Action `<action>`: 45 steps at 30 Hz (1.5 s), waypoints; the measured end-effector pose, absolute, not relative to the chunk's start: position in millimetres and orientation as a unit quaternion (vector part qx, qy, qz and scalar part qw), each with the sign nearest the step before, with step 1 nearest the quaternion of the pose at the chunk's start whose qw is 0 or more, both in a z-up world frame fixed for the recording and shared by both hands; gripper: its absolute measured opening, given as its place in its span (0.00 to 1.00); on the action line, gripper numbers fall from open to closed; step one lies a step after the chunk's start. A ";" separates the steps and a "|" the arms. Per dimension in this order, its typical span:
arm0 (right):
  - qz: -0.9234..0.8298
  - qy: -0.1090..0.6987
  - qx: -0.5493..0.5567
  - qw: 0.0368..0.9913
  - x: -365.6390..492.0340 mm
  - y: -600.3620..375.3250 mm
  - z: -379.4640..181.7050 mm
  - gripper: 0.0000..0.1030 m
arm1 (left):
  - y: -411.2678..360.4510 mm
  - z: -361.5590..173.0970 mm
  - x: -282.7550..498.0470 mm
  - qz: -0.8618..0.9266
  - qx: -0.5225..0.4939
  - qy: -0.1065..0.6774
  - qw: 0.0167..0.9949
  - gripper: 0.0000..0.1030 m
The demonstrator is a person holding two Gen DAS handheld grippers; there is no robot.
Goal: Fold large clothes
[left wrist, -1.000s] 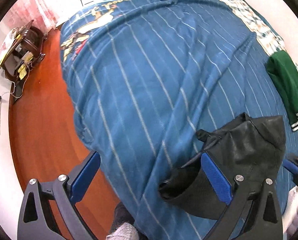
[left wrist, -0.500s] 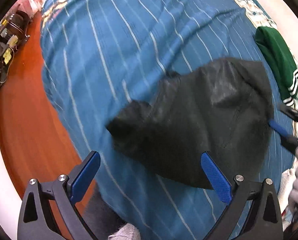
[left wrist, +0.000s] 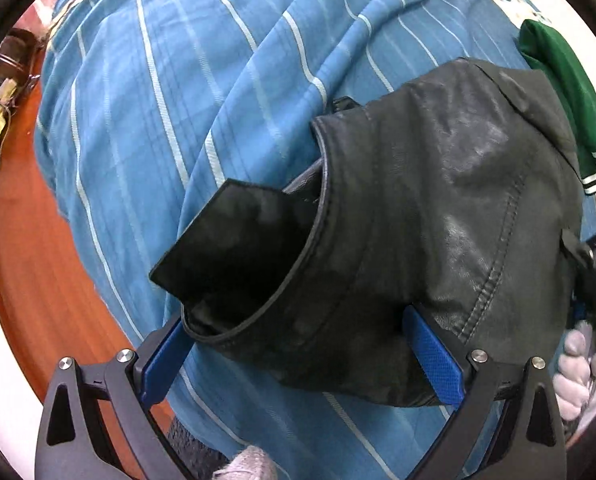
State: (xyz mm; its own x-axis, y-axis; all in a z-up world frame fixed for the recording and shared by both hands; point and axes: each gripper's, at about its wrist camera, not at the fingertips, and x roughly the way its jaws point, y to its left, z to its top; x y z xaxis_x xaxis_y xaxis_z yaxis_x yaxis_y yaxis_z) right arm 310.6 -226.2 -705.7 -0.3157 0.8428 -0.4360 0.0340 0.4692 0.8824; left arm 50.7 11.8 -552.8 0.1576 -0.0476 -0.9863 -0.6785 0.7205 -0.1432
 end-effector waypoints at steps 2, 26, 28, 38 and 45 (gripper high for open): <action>0.403 0.693 0.305 0.514 301.5 -237.0 -691.1 0.71 | 15.7 -551.3 49.2 0.222 -0.302 0.610 0.698 1.00; 0.307 0.628 0.456 0.551 210.3 -298.2 -690.8 0.65 | 51.6 -525.4 78.0 0.227 -0.408 0.489 0.737 0.35; 0.309 0.616 0.474 0.549 207.3 -300.7 -683.3 0.54 | 51.8 -516.4 81.7 0.221 -0.397 0.490 0.744 0.23; 0.333 0.591 0.489 0.549 209.4 -285.0 -604.3 0.42 | 65.3 -426.6 104.8 0.178 -0.324 0.502 0.782 0.16; 0.334 0.560 0.502 0.568 258.9 -261.9 -527.7 0.41 | 94.3 -361.1 161.3 0.120 -0.303 0.485 0.812 0.16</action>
State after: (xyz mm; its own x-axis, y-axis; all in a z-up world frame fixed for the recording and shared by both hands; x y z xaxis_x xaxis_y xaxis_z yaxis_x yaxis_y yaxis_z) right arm 258.9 -261.9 -527.7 0.1497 0.9418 -0.3010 0.1823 0.2729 0.9446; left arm 161.3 94.3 -361.1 0.5010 -0.0981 -0.8599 -0.4887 0.7879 -0.3746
